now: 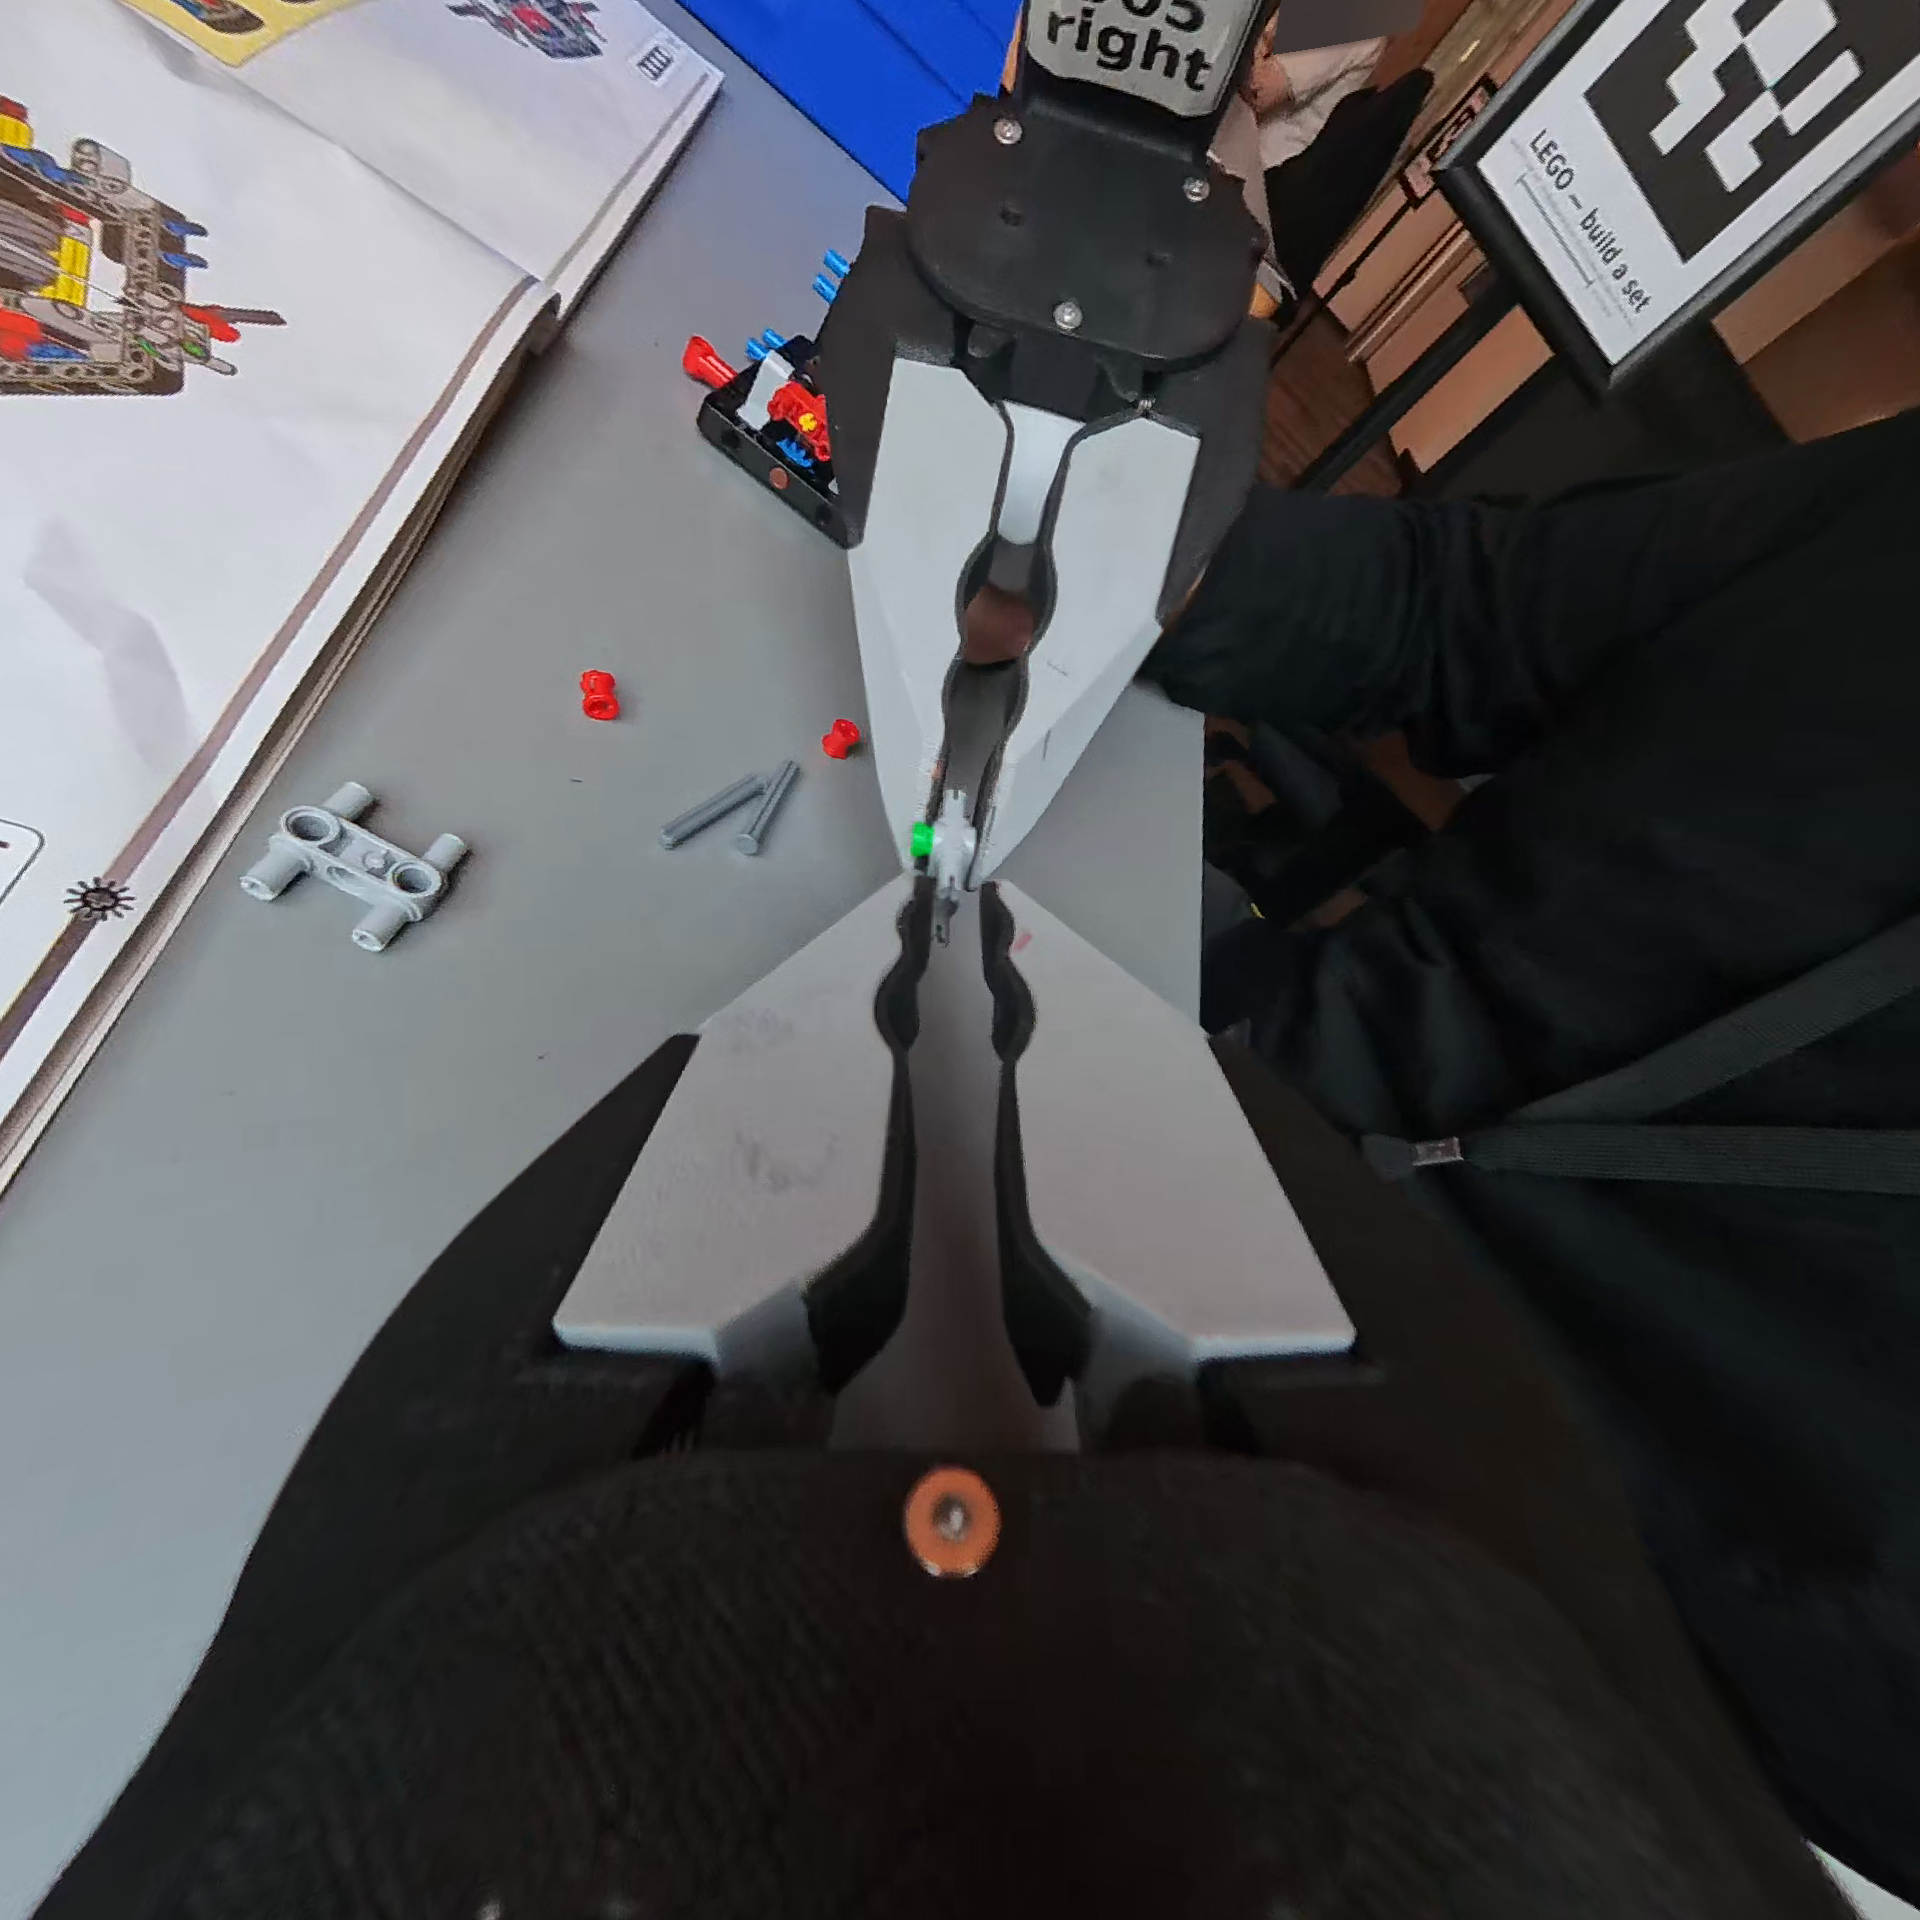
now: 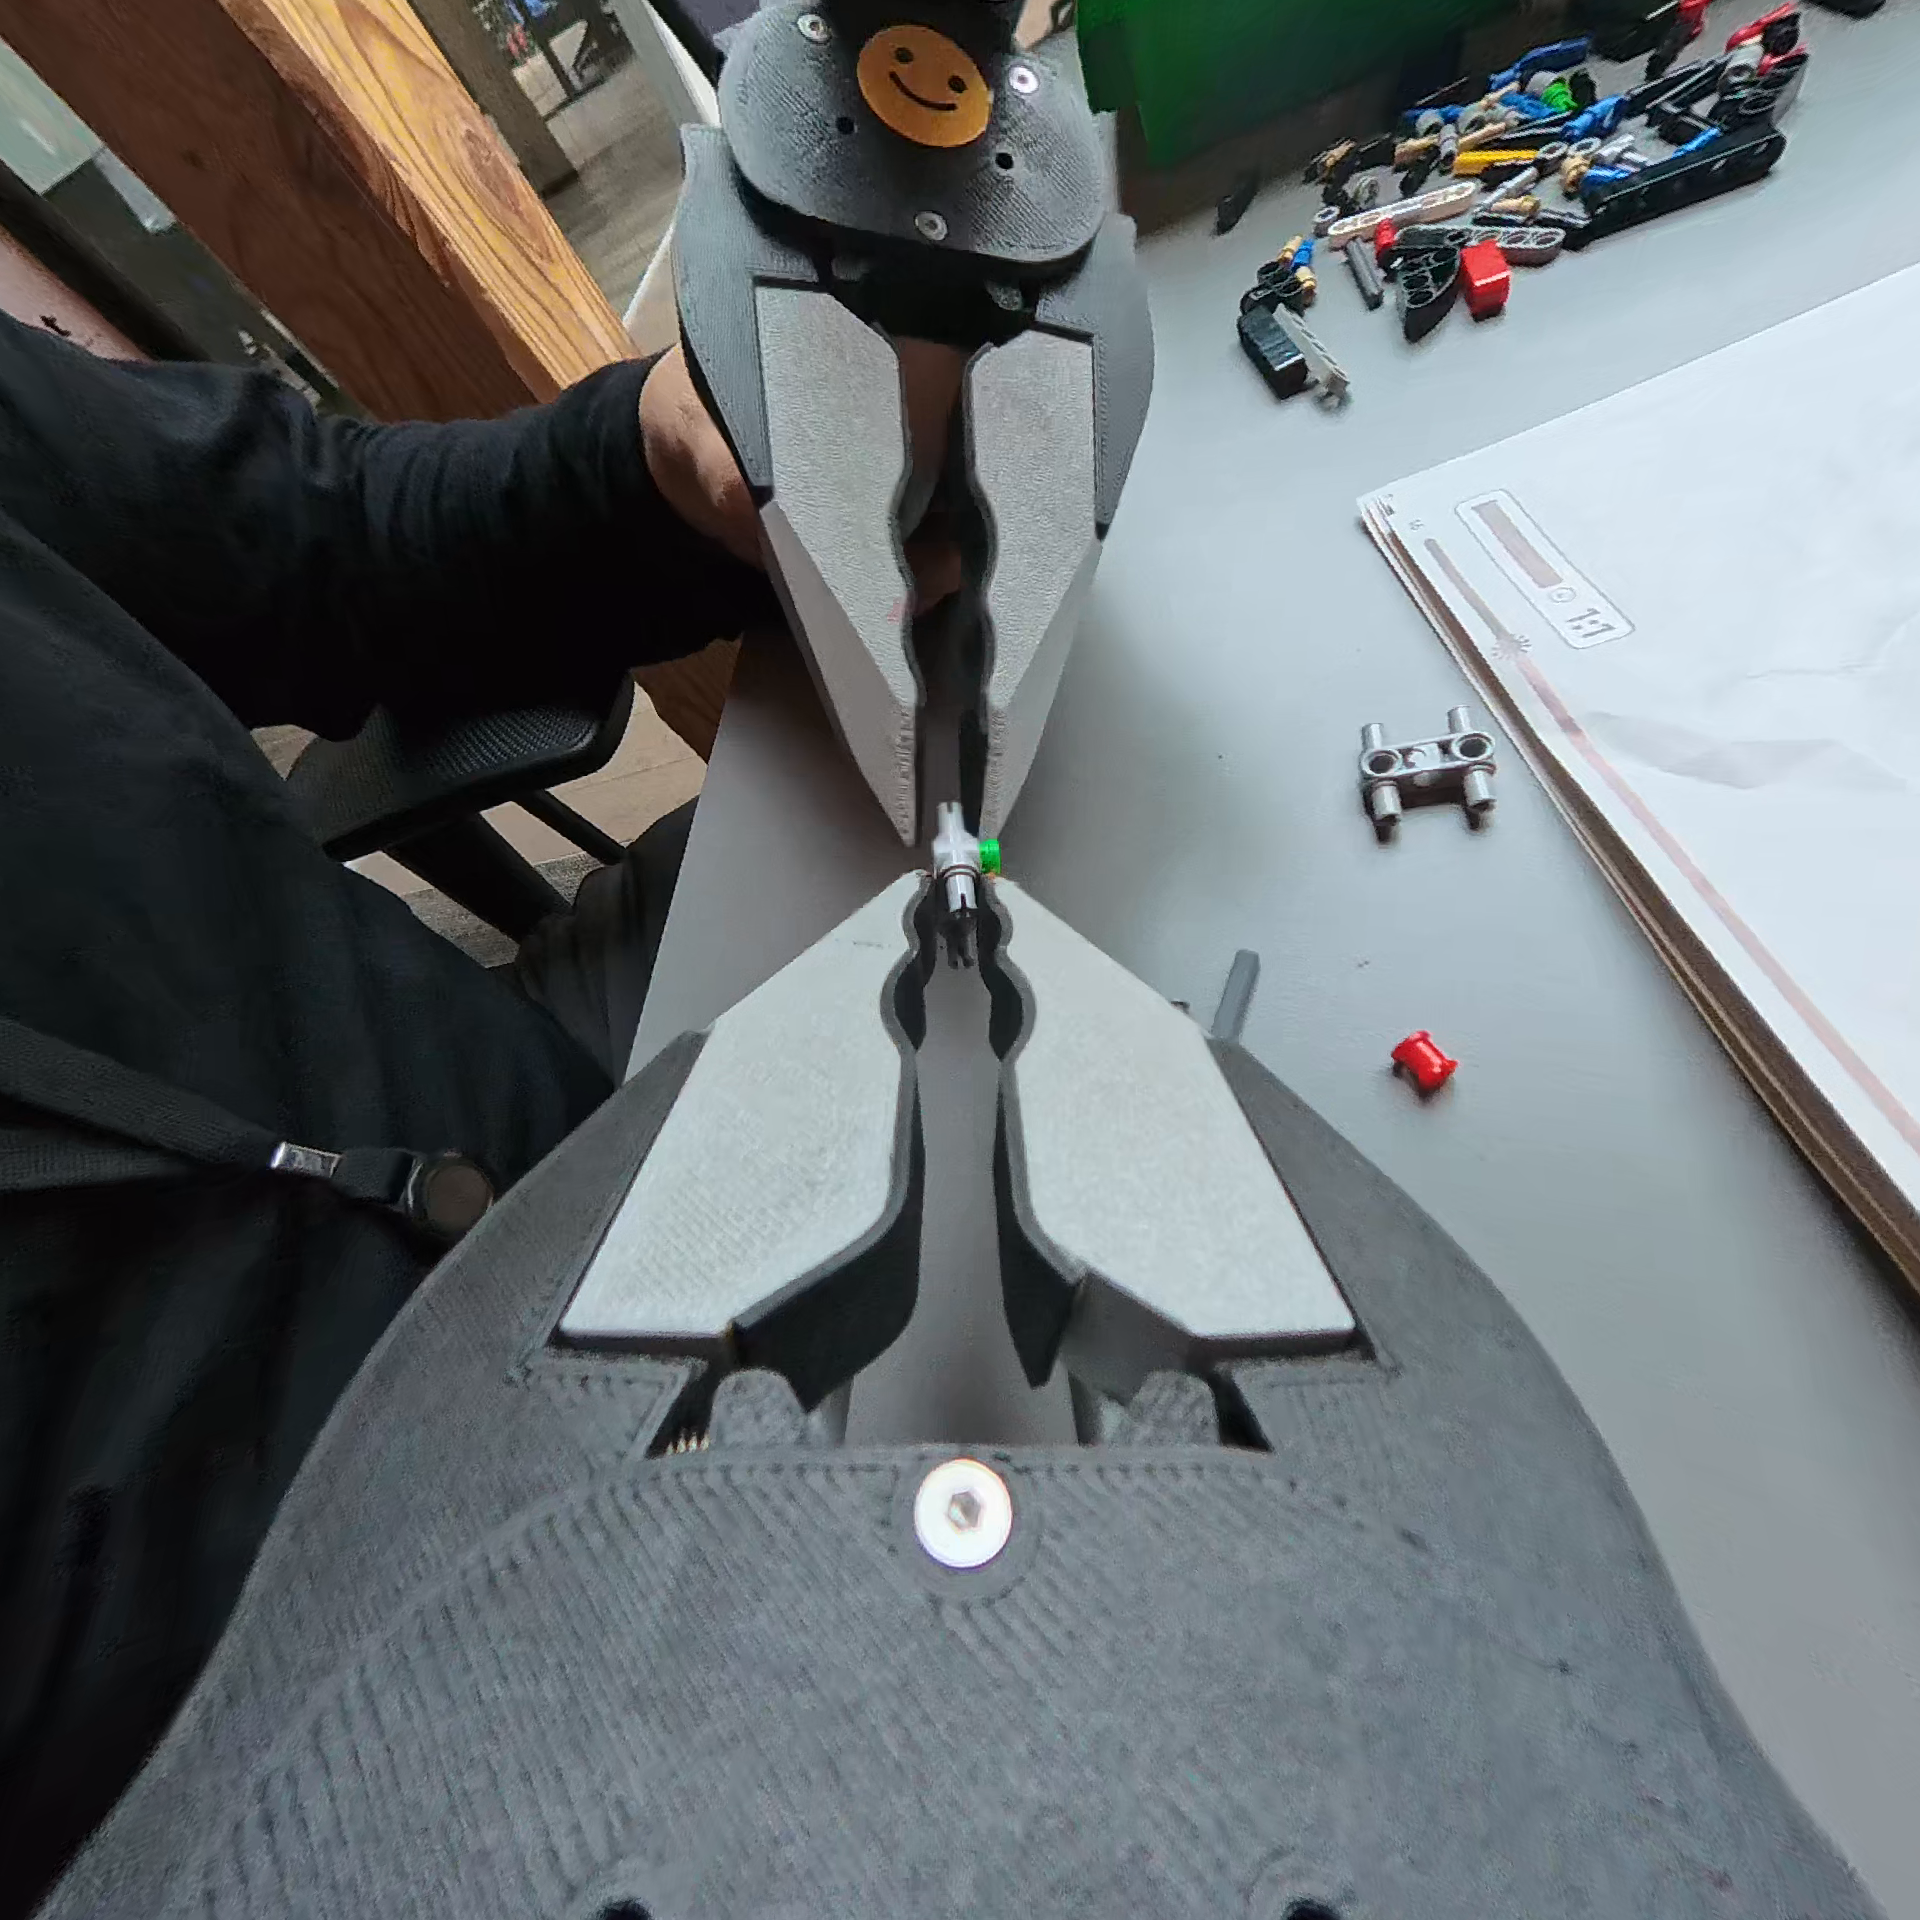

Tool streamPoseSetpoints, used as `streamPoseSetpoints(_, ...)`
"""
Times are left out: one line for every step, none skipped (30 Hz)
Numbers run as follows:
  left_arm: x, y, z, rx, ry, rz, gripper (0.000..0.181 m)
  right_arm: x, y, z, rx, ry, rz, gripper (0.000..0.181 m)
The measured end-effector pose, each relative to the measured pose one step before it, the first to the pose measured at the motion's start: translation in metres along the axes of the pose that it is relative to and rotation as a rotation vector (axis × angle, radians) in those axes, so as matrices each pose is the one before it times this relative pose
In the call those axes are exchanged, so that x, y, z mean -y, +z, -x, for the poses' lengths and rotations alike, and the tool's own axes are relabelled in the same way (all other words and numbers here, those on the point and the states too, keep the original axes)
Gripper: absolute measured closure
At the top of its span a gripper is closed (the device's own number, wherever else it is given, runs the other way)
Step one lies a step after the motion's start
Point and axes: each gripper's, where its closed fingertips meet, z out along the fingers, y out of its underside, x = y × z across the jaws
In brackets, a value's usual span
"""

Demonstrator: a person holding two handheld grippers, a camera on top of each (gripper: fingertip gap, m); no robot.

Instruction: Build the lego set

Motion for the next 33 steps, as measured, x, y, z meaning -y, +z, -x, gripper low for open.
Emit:
streamPoseSetpoints(-0.00062, 0.00074, 0.00013, 0.0006, 0.0004, 0.0057, 0.178, -0.00048, 0.00089, 0.00150, 0.0081, -0.0013, 0.0046, 0.176)
streamPoseSetpoints(-0.00070, 0.00072, -0.00035, 0.0001, 0.0033, 0.0058, 0.178, -0.00098, 0.00079, 0.00024, -0.0011, -0.0042, 0.0079, 0.176)
streamPoseSetpoints(-0.00092, 0.00037, 0.00028, 0.0067, 0.0061, 0.0053, 0.178, -0.00069, 0.00041, 0.00013, -0.0026, -0.0045, 0.0050, 0.176)
streamPoseSetpoints(-0.00038, 0.00010, -0.00031, 0.0047, 0.0083, 0.0010, 0.178, -0.00022, 0.00026, 0.00059, 0.0013, -0.0041, 0.0015, 0.177)
streamPoseSetpoints(-0.00033, -0.00011, -0.00044, 0.0019, 0.0050, 0.0004, 0.178, -0.00020, 0.00036, 0.00054, 0.0040, -0.0004, 0.0014, 0.177)
streamPoseSetpoints(-0.00033, 0.00005, 0.00020, 0.0029, -0.0032, 0.0010, 0.178, -0.00061, 0.00053, -0.00017, 0.0020, 0.0047, 0.0052, 0.177)
streamPoseSetpoints(-0.00037, 0.00024, 0.00069, 0.0022, -0.0127, 0.0008, 0.178, -0.00074, 0.00053, -0.00059, -0.0019, 0.0036, 0.0067, 0.177)
streamPoseSetpoints(-0.00044, 0.00021, 0.00086, 0.0030, -0.0105, 0.0008, 0.178, -0.00039, 0.00040, -0.00077, -0.0072, -0.0012, 0.0033, 0.177)
streamPoseSetpoints(-0.00025, -0.00030, 0.00026, 0.0019, -0.0025, -0.0005, 0.178, 0.00008, 0.00038, -0.00008, -0.0064, -0.0065, 0.0002, 0.177)
streamPoseSetpoints(-0.00020, -0.00042, -0.00005, 0.0054, 0.0069, -0.0004, 0.178, 0.00045, 0.00022, -0.00010, -0.0074, -0.0083, -0.0015, 0.177)
streamPoseSetpoints(-0.00089, -0.00053, 0.00064, 0.0150, 0.0144, 0.0029, 0.179, -0.00038, 0.00010, -0.00068, -0.0116, -0.0095, 0.0034, 0.177)
streamPoseSetpoints(-0.00192, -0.00054, 0.00349, 0.0329, 0.0058, 0.0127, 0.179, -0.00122, -0.00074, -0.00310, -0.0283, -0.0151, 0.0091, 0.173)
streamPoseSetpoints(-0.00281, -0.00072, 0.00731, 0.0510, -0.0042, 0.0180, 0.179, -0.00121, -0.00228, -0.00526, -0.0452, -0.0221, 0.0087, 0.169)
streamPoseSetpoints(-0.00266, -0.00104, 0.00834, 0.0495, -0.0119, 0.0136, 0.179, -0.00064, -0.00367, -0.00616, -0.0526, -0.0263, 0.0068, 0.169)
streamPoseSetpoints(-0.00070, -0.00158, 0.00763, 0.0424, -0.0123, 0.0011, 0.179, 0.00044, -0.00455, -0.00611, -0.0528, -0.0220, 0.0014, 0.168)
streamPoseSetpoints(0.00133, -0.00230, 0.00568, 0.0330, -0.0015, -0.0105, 0.179, 0.00029, -0.00392, -0.00525, -0.0469, -0.0158, 0.0032, 0.167)
streamPoseSetpoints(0.00289, -0.00256, 0.00360, 0.0245, 0.0111, -0.0196, 0.179, -0.00110, -0.00260, -0.00504, -0.0447, -0.0079, 0.0135, 0.166)
streamPoseSetpoints(0.00386, -0.00252, 0.00328, 0.0260, 0.0156, -0.0242, 0.179, -0.00319, -0.00118, -0.00595, -0.0505, -0.0011, 0.0274, 0.166)
streamPoseSetpoints(0.00284, -0.00196, 0.00425, 0.0326, 0.0141, -0.0172, 0.179, -0.00363, -0.00018, -0.00395, -0.0382, -0.0064, 0.0277, 0.165)
streamPoseSetpoints(0.00022, -0.00095, 0.00607, 0.0421, 0.0123, -0.0002, 0.179, -0.00337, 0.00080, -0.00216, -0.0277, -0.0088, 0.0220, 0.164)
streamPoseSetpoints(-0.00148, 0.00011, 0.00624, 0.0418, 0.0108, 0.0112, 0.179, -0.00442, 0.00177, -0.00147, -0.0229, -0.0043, 0.0273, 0.164)
streamPoseSetpoints(-0.00116, 0.00067, 0.00416, 0.0294, 0.0082, 0.0112, 0.179, -0.00528, 0.00275, -0.00021, -0.0134, -0.0016, 0.0341, 0.164)
streamPoseSetpoints(-0.00013, 0.00086, 0.00185, 0.0174, 0.0112, 0.0048, 0.179, -0.00590, 0.00382, -0.00007, -0.0103, -0.0012, 0.0386, 0.164)
streamPoseSetpoints(0.00004, 0.00092, 0.00117, 0.0174, 0.0148, 0.0032, 0.179, -0.00454, 0.00410, -0.00132, -0.0160, -0.0045, 0.0302, 0.164)
streamPoseSetpoints(-0.00071, 0.00126, 0.00105, 0.0173, 0.0155, 0.0093, 0.179, 0.00256, 0.00147, -0.00133, -0.0156, -0.0079, -0.0163, 0.168)
streamPoseSetpoints(-0.00051, 0.00148, -0.00053, 0.0064, 0.0162, 0.0079, 0.179, 0.00074, 0.00123, -0.00019, -0.0019, -0.0018, 0.0016, 0.168)
streamPoseSetpoints(0.00047, 0.00068, -0.00051, 0.0060, 0.0124, 0.0000, 0.179, 0.00093, 0.00065, 0.00167, 0.0133, 0.0005, 0.0005, 0.166)
streamPoseSetpoints(0.00019, 0.00035, -0.00047, 0.0037, 0.0098, 0.0006, 0.179, 0.00061, 0.00025, 0.00126, 0.0114, 0.0045, -0.0009, 0.165)
streamPoseSetpoints(-0.00028, 0.00041, -0.00101, -0.0046, 0.0044, 0.0021, 0.179, 0.00024, -0.00001, 0.00064, 0.0082, 0.0017, -0.0036, 0.163)
streamPoseSetpoints(-0.00061, 0.00043, -0.00185, -0.0156, -0.0033, 0.0039, 0.179, -0.00036, -0.00047, 0.00069, 0.0055, -0.0034, -0.0018, 0.161)
streamPoseSetpoints(-0.00024, 0.00020, -0.00054, -0.0140, -0.0166, 0.0024, 0.179, -0.00069, -0.00124, -0.00011, -0.0027, -0.0077, 0.0022, 0.159)
streamPoseSetpoints(0.00017, -0.00031, 0.00069, -0.0087, -0.0198, -0.0026, 0.179, 0.00055, -0.00184, 0.00108, 0.0005, -0.0188, -0.0058, 0.160)
streamPoseSetpoints(0.00023, -0.00020, 0.00068, -0.0098, -0.0174, -0.0013, 0.179, 0.00152, -0.00205, 0.00080, -0.0033, -0.0202, -0.0095, 0.163)
